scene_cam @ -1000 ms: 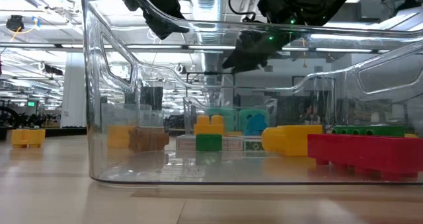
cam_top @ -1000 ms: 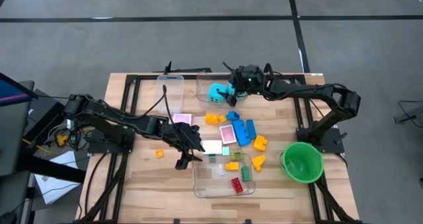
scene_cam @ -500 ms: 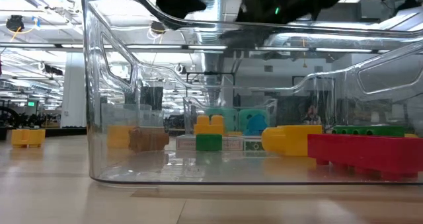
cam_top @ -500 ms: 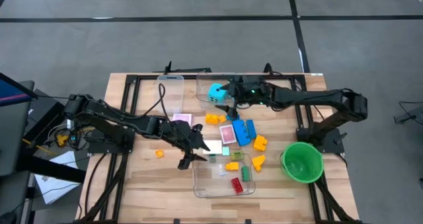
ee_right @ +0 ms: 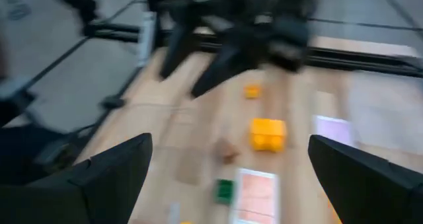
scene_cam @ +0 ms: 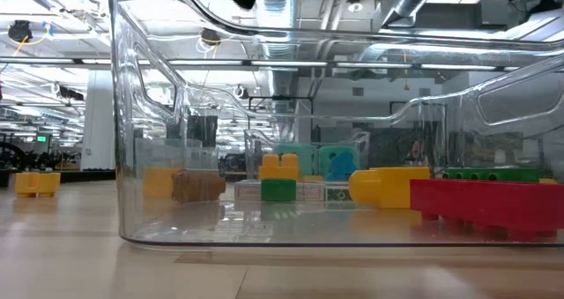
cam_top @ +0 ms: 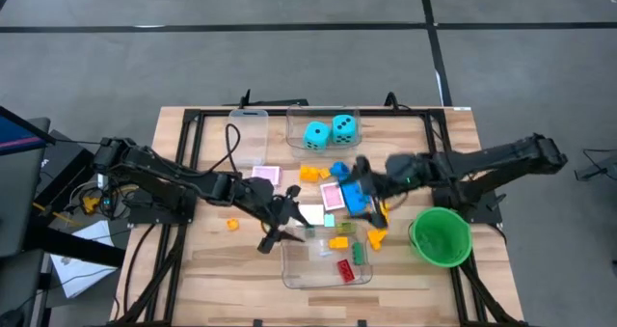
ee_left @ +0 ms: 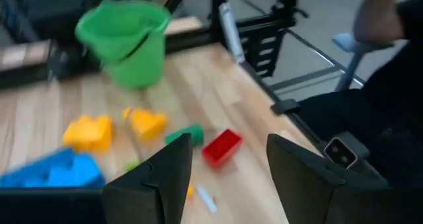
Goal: Pick & Place Toys
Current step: Put the yellow game piece into the bottom transparent bin
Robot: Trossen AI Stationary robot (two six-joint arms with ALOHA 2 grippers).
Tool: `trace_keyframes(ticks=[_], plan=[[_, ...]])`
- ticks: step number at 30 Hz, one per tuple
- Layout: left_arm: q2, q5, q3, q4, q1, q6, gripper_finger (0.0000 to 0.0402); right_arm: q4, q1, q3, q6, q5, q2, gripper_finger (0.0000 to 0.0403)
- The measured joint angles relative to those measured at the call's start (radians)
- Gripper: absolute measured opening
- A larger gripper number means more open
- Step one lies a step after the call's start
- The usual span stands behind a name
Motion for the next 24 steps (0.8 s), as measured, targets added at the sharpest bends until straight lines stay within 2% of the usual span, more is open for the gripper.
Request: trace_keyframes(ticks=[5, 9, 12, 14, 15, 17, 20, 22, 24], plan=[[0.0, 0.0, 0.0, 0.084, -0.07, 0.082, 0.0191, 0.024, 0.117, 0.0, -0.024, 0.006, 0.001, 0.0397], [0.0, 0.064, 0.0, 0.091, -0.126, 0.111, 0.0193, 0.031, 0.145, 0.0, -0.012, 0.041, -0.033, 0.0397], [0.0, 0.047, 0.0, 0.091, -0.171, 0.143, 0.0205, 0.03, 0.159, 0.0, -0.006, 0.06, -0.06, 0.0397], [0.0, -0.059, 0.0, 0.057, -0.2, 0.153, 0.0221, 0.027, 0.169, 0.0, -0.007, 0.06, -0.067, 0.0397], [-0.001, -0.147, 0.0, 0.018, -0.213, 0.153, 0.023, 0.028, 0.174, 0.0, -0.007, 0.06, -0.068, 0.0397], [-0.012, -0.388, 0.0, -0.1, -0.239, 0.116, 0.0252, 0.026, 0.185, 0.0, -0.007, 0.06, -0.068, 0.0397], [-0.034, -0.73, 0.0, -0.286, -0.256, -0.051, 0.0287, 0.005, 0.198, 0.0, -0.003, 0.06, -0.068, 0.0397], [-0.052, -0.842, 0.0, -0.441, -0.258, -0.217, 0.031, -0.018, 0.205, 0.0, 0.009, 0.06, -0.068, 0.0397], [-0.07, -0.867, 0.0, -0.586, -0.258, -0.392, 0.0331, -0.027, 0.207, 0.0, 0.033, 0.06, -0.068, 0.0397]])
